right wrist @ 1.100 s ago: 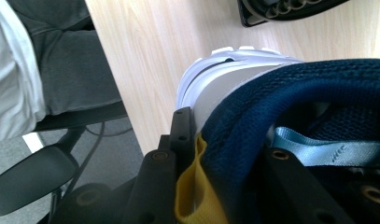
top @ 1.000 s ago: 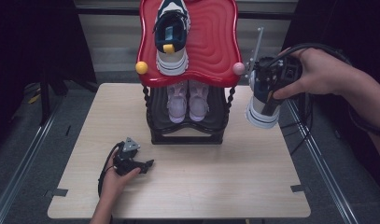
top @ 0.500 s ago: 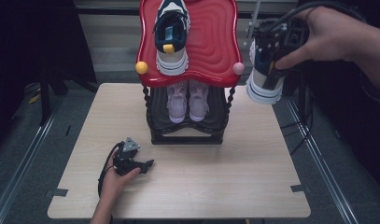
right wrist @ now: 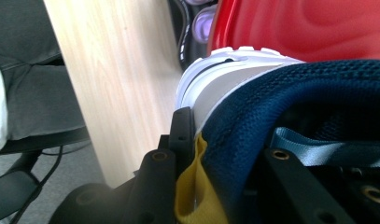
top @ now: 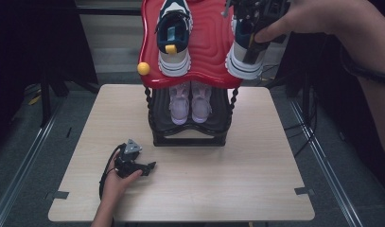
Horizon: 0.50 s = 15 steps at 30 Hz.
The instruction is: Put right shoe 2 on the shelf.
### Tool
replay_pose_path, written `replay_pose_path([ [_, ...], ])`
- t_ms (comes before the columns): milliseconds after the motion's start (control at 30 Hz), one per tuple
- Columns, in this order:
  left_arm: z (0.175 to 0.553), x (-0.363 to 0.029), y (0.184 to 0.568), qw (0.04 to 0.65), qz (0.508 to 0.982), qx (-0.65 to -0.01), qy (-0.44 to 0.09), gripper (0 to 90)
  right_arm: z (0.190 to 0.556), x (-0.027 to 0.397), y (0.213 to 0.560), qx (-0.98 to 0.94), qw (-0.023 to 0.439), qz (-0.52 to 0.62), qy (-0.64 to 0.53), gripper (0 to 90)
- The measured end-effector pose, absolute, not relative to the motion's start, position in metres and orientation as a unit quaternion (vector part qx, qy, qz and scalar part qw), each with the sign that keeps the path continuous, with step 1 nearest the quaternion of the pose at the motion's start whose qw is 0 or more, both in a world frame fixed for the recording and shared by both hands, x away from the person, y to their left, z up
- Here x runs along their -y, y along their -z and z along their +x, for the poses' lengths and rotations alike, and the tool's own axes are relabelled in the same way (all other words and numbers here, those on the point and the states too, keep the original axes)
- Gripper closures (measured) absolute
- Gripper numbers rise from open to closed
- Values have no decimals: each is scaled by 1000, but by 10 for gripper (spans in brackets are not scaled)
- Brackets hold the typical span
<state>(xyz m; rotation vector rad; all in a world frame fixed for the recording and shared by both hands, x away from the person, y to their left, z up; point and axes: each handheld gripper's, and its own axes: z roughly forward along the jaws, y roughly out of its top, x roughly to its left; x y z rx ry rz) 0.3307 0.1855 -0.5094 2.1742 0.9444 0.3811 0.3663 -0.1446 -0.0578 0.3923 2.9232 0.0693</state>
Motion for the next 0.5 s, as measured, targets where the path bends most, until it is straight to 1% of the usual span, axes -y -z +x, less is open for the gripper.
replay_pose_path([
  [133, 331, -186, 509, 362, 845, -366, -147, 139, 373, 134, 60, -985, 116, 126, -19, 740],
  [400, 331, -186, 509, 362, 845, -364, -147, 139, 384, 116, 68, -984, 141, 105, -15, 738],
  [500, 331, -186, 509, 362, 845, -364, -147, 139, 389, 111, 74, -986, 135, 101, -14, 737],
])
